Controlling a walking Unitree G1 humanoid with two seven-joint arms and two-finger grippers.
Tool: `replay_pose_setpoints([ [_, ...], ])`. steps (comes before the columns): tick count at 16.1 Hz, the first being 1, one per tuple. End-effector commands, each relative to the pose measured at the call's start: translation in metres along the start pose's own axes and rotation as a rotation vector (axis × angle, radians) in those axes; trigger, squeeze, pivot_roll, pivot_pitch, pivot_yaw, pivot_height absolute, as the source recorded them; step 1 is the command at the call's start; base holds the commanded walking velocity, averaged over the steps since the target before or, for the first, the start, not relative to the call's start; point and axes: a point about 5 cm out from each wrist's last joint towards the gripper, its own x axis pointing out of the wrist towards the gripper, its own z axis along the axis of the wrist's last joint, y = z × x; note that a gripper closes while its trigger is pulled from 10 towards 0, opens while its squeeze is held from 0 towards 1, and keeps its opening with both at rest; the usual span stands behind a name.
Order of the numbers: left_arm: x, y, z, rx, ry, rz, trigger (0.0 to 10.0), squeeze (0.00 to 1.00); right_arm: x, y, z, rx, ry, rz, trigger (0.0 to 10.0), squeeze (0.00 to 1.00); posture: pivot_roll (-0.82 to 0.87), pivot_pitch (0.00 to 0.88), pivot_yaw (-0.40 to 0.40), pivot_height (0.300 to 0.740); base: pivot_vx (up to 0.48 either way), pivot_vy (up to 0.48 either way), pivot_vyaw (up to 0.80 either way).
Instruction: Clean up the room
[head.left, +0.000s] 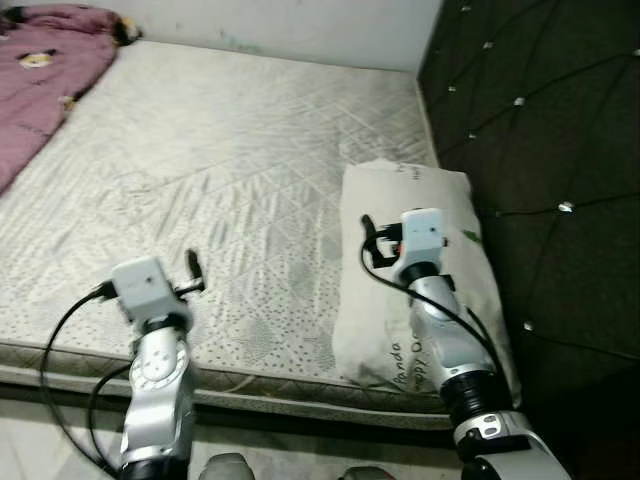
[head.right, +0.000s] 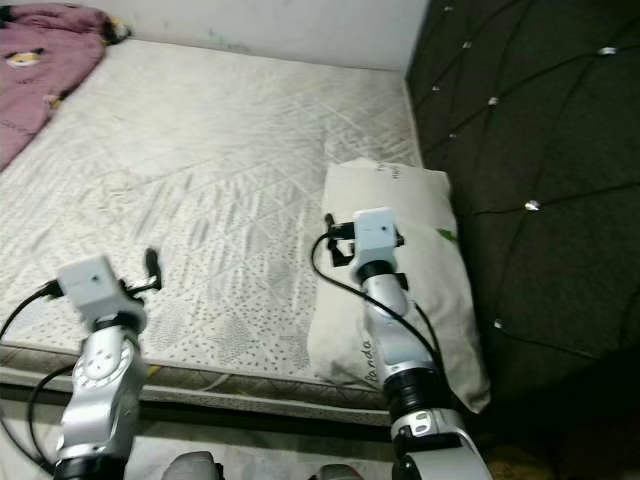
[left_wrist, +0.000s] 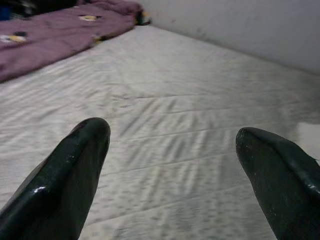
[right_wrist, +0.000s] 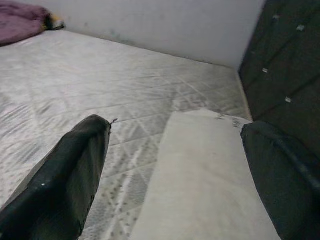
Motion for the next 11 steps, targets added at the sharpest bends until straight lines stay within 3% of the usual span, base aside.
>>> replay_pose_setpoints([
  [1, -0.001, 0.0, 0.002, 0.018, 0.004, -0.01, 10.0, 0.0, 0.0, 0.003, 0.002, 0.007, -0.002, 0.026, 10.0, 0.0, 0.06, 0.0, -0.06, 0.74, 0.0, 0.0, 0.0],
  [3, -0.006, 0.0, -0.006, 0.067, -0.005, -0.07, 10.0, 0.0, -0.005, 0.001, -0.006, 0.052, 0.038, 0.01, 10.0, 0.0, 0.06, 0.0, -0.062, 0.74, 0.0, 0.0, 0.0],
  [4, -0.013, 0.014, -0.016, 0.059, 0.044, -0.007, 10.0, 0.0, -0.01, -0.003, -0.012, 0.029, 0.063, 0.002, 10.0, 0.0, 0.05, 0.0, -0.061, 0.74, 0.0, 0.0, 0.0],
  [6, -0.02, 0.033, -0.018, 0.065, 0.058, 0.019, 10.0, 0.0, -0.021, -0.018, -0.027, -0.018, 0.124, -0.067, 10.0, 0.0, 0.06, 0.0, -0.064, 0.74, 0.0, 0.0, 0.0],
  [8, -0.024, 0.043, -0.023, 0.132, 0.061, 0.033, 10.0, 0.0, -0.022, -0.023, -0.024, -0.002, 0.091, -0.086, 10.0, 0.0, 0.06, 0.0, -0.065, 0.74, 0.0, 0.0, 0.0],
  [9, -0.026, 0.044, -0.023, 0.168, 0.051, 0.024, 10.0, 0.0, -0.023, -0.026, -0.02, -0.039, 0.07, -0.107, 10.0, 0.0, 0.06, 0.0, -0.067, 0.74, 0.0, 0.0, 0.0],
  [11, -0.028, 0.044, -0.023, 0.168, 0.042, 0.02, 10.0, 0.0, -0.028, -0.026, -0.02, -0.039, 0.068, -0.088, 10.0, 0.0, 0.06, 0.0, -0.069, 0.74, 0.0, 0.0, 0.0],
])
